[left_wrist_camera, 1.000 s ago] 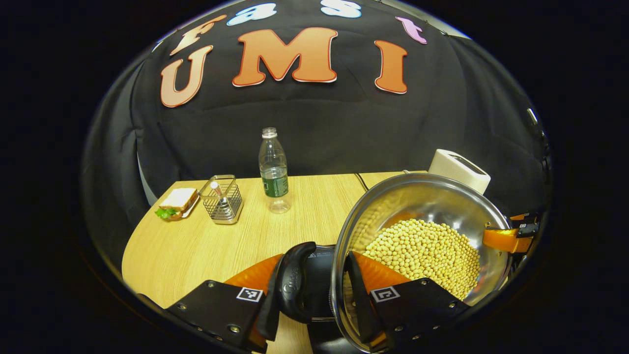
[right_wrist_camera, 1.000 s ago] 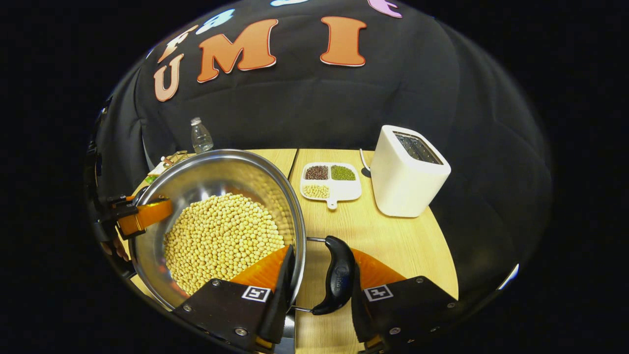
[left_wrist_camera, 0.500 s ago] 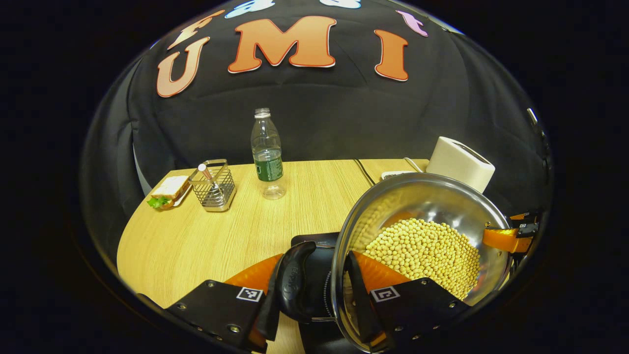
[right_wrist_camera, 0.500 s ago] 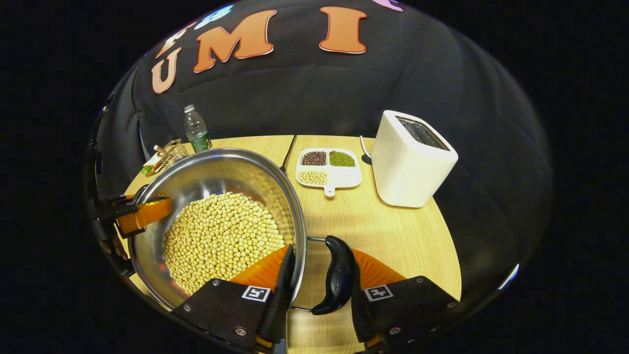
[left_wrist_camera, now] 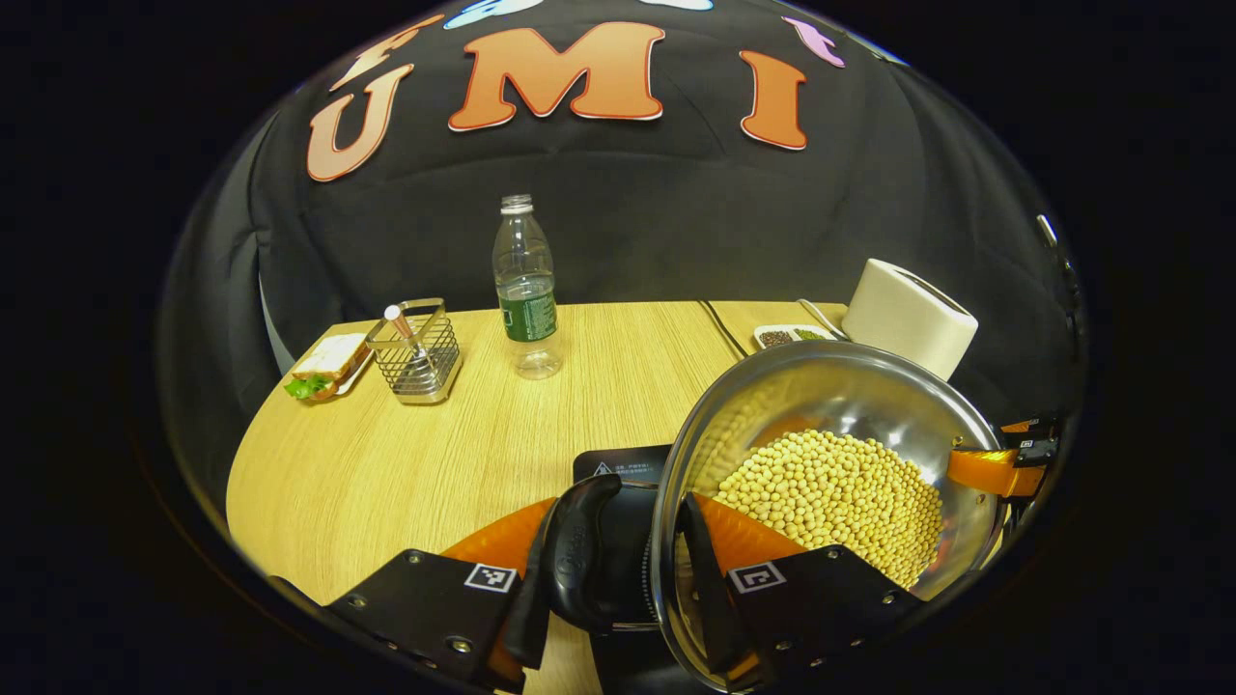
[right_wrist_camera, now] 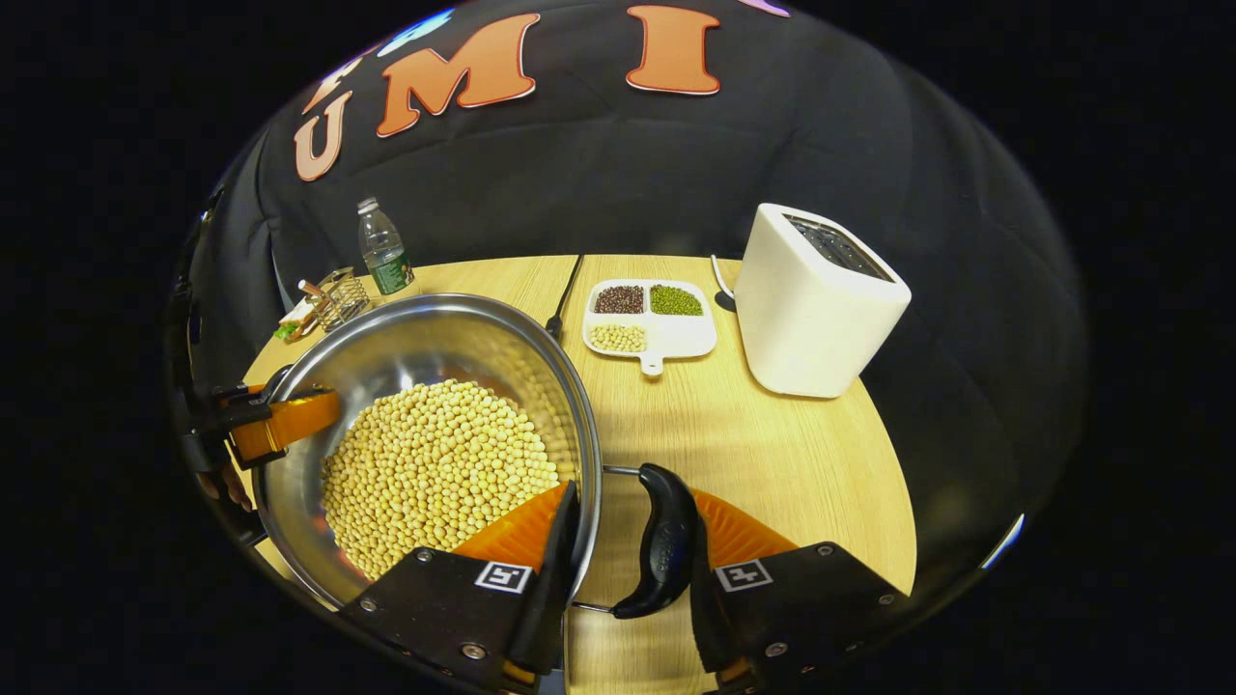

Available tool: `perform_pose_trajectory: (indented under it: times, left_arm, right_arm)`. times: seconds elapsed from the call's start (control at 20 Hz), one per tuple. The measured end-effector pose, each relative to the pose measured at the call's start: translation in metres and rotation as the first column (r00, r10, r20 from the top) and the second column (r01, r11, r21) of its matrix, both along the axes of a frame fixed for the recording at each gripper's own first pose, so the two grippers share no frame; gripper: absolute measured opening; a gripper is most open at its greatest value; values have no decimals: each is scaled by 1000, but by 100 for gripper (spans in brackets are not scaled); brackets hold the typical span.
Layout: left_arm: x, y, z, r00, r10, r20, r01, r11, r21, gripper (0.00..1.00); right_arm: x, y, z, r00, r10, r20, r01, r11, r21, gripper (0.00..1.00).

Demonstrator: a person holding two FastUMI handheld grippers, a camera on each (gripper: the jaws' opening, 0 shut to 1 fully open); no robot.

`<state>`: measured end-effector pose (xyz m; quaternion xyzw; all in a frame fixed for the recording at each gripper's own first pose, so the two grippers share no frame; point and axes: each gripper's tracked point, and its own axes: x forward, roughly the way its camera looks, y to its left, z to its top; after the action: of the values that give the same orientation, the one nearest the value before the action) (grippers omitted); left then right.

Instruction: First push the handle of the pot to place it horizontally, then grasp the pot with both hands and set it on the induction cooktop.

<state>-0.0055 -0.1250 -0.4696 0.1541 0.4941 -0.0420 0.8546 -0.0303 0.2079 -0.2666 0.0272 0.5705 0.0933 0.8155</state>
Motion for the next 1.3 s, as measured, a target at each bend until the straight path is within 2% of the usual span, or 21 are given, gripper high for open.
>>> perform_pose_trajectory:
  times: [0.1, 0.15, 0.3, 0.35, 0.4, 0.45, 0.5, 0.65, 0.8, 0.85, 0.9, 1.05, 1.3]
  left_arm:
    - [-2, 1, 0, 1000, 0, -9, 0, 1000, 7, 64]
    - [-3, 2, 0, 1000, 1, -14, -1, 1000, 8, 67]
    - [-3, 3, -3, 1000, 5, -19, -5, 1000, 0, 65]
    - [-3, 3, -3, 1000, 3, -23, -3, 1000, -2, 65]
    - [-5, 3, -3, 1000, -1, -28, 1, 1000, -6, 67]
    - [-7, 3, -2, 999, -1, -32, 1, 1000, -6, 67]
    - [-9, 3, 0, 999, -2, -33, 2, 1000, -8, 69]
    - [-11, 5, 14, 1000, 0, -7, 0, 1000, -9, 68]
    - [-7, 6, 43, 999, 1, 49, 0, 1000, -14, 70]
    - [-5, 9, 57, 997, -3, 79, 3, 1000, -11, 72]
    - [-1, 12, 74, 992, -4, 123, 4, 1000, -1, 80]
    - [15, 23, 135, 962, -5, 274, -5, 999, 35, 79]
    - [29, 30, 249, 874, 52, 483, -37, 998, -41, 79]
  right_arm:
    - [3, -1, -1, 1000, -4, -10, 4, 1000, 16, 56]
    - [4, -1, -2, 1000, -6, -15, 7, 1000, 23, 56]
    - [4, 0, -2, 1000, 7, 4, -7, 1000, 15, 60]
    - [3, 0, -3, 1000, 20, 7, -21, 1000, 7, 58]
    - [2, 0, -2, 999, 37, 16, -37, 999, 1, 66]
    - [4, -1, 0, 998, 50, 32, -50, 999, -10, 64]
    - [13, -13, 1, 997, 57, 53, -57, 998, -15, 71]
    - [18, -7, 33, 990, 43, 136, -44, 999, 10, 72]
    - [31, -19, 71, 972, 11, 235, -16, 1000, 20, 73]
    - [40, -34, 82, 962, 3, 275, -9, 1000, 21, 73]
    - [43, -37, 100, 948, -5, 317, -3, 1000, 25, 74]
    - [55, -40, 163, 889, -43, 456, 20, 998, 54, 80]
    - [67, -64, 262, 752, -88, 653, 44, 996, 83, 94]
